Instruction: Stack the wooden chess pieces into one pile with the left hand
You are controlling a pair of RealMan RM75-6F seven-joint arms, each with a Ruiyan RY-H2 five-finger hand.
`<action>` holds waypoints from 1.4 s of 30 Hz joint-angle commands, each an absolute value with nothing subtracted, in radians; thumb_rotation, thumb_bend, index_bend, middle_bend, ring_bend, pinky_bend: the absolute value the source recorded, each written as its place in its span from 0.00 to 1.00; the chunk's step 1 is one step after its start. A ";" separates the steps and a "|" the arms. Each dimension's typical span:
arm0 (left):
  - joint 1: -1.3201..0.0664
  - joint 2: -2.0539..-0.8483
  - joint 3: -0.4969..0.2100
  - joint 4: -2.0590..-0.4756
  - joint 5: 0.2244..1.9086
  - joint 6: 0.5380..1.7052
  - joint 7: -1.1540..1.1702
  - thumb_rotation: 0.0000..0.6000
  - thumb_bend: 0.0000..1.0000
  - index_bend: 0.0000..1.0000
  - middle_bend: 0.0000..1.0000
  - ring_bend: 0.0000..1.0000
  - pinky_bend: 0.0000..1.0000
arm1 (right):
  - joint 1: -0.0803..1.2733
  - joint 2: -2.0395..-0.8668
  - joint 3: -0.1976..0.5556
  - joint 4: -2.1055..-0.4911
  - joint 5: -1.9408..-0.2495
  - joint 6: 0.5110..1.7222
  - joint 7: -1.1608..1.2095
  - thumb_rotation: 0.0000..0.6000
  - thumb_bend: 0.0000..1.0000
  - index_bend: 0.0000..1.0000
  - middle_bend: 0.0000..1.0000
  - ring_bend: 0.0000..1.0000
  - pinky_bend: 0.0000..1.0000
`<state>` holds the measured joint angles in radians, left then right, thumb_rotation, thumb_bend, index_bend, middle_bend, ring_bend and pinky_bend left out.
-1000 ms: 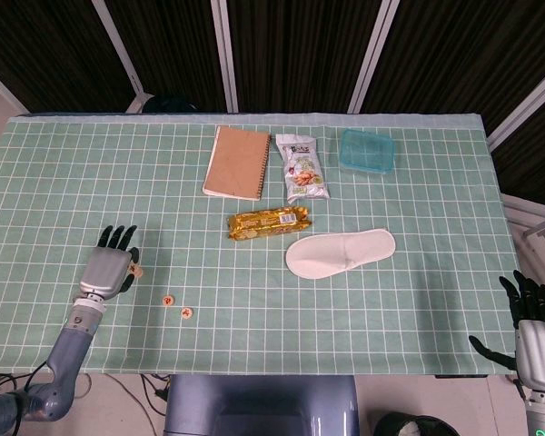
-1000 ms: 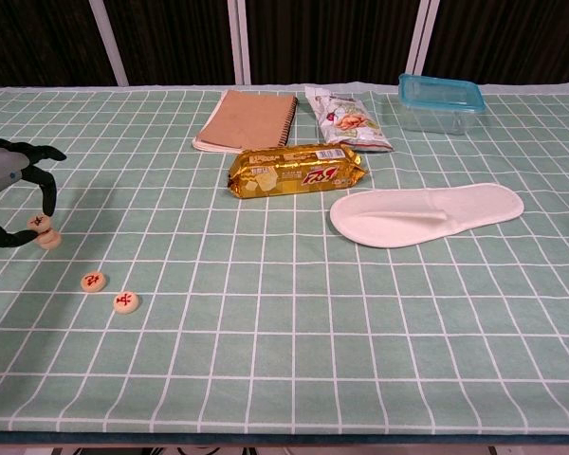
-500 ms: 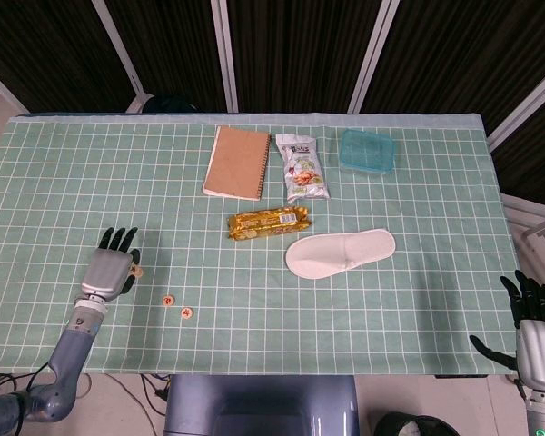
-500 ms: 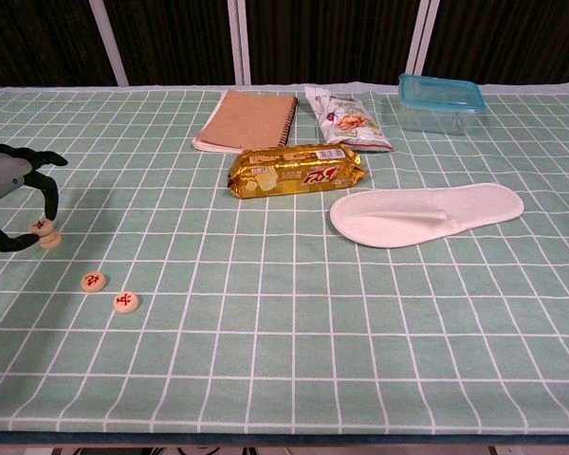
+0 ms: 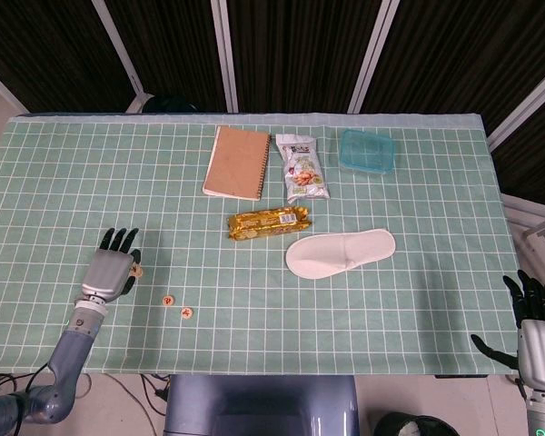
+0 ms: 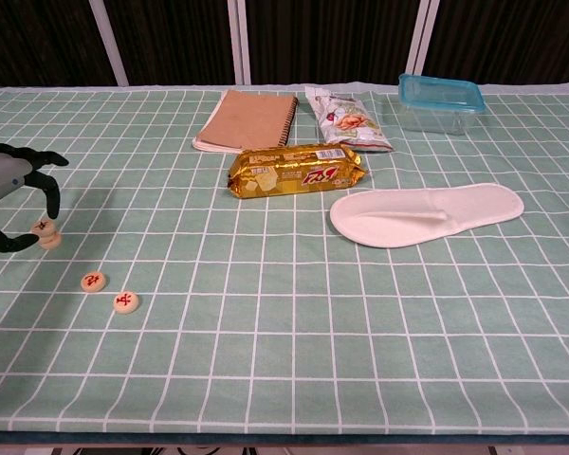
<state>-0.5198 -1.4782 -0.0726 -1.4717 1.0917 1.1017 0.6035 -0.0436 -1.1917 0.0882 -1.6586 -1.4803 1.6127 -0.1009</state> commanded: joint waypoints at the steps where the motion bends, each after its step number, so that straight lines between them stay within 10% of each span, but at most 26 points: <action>1: -0.518 -1.474 -0.074 -1.480 1.106 1.110 0.589 1.00 0.33 0.41 0.04 0.00 0.00 | -0.044 -1.192 0.087 -1.658 -1.481 1.612 -0.101 1.00 0.20 0.09 0.03 0.00 0.00; 42: -0.530 -1.504 0.009 -1.586 1.195 1.077 0.639 1.00 0.26 0.41 0.04 0.00 0.00 | -0.045 -1.192 0.092 -1.659 -1.472 1.613 -0.101 1.00 0.20 0.09 0.03 0.00 0.00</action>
<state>-0.5296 -1.5032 0.0077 -1.5863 1.1946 1.0772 0.6378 -0.0451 -1.1921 0.0924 -1.6595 -1.4718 1.6126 -0.1010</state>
